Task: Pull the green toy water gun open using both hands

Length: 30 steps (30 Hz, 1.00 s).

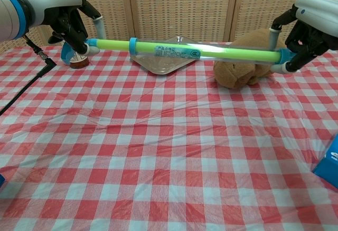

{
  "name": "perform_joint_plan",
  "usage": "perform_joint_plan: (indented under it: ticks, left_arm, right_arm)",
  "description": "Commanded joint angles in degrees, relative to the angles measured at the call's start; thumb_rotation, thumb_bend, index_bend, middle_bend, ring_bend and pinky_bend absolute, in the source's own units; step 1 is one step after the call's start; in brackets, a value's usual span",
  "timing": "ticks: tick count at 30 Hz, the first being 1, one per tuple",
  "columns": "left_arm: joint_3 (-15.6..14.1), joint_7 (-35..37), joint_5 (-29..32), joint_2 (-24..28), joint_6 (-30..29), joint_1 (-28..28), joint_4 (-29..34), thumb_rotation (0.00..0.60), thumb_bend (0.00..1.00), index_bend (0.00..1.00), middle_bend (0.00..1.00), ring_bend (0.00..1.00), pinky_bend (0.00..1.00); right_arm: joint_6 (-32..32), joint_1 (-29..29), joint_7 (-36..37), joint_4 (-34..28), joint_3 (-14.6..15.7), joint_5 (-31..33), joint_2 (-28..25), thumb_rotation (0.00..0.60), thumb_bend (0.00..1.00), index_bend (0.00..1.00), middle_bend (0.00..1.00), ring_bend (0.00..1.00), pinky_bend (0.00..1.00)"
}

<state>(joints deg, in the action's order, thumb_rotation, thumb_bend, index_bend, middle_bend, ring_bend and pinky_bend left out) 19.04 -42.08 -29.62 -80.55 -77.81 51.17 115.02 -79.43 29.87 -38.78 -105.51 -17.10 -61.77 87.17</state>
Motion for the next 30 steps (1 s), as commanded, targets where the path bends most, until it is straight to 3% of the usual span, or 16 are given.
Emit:
perform_joint_plan:
  ticks: [1,24,30]
  left_arm:
    - [-0.14,0.22,-0.06,0.2,0.05,-0.14,-0.02,0.6,0.63,0.86,0.94,0.9,0.79]
    - [-0.28,0.78,1.87,-3.28,2.14,2.22,-0.66,0.6,0.63,0.86,0.94,0.9,0.79]
    - [-0.86,1.26,1.71,-1.83,2.3,1.63,-1.19,0.6,0.63,0.86,0.94,0.9,0.79]
  right_arm:
    - [-0.37,0.0,0.2,0.25,0.23,-0.46,0.25,0.6,0.47,0.67,1.0,1.0,0.68]
    - [1.39,2.52,-0.79,3.03,0.63,0.67,2.15,0.6,0.47,0.69,1.0,1.0,0.68]
    - [1.69,2.76,-0.18,5.19,0.03,1.75,1.66,0.6,0.47,0.69,1.0,1.0,0.68]
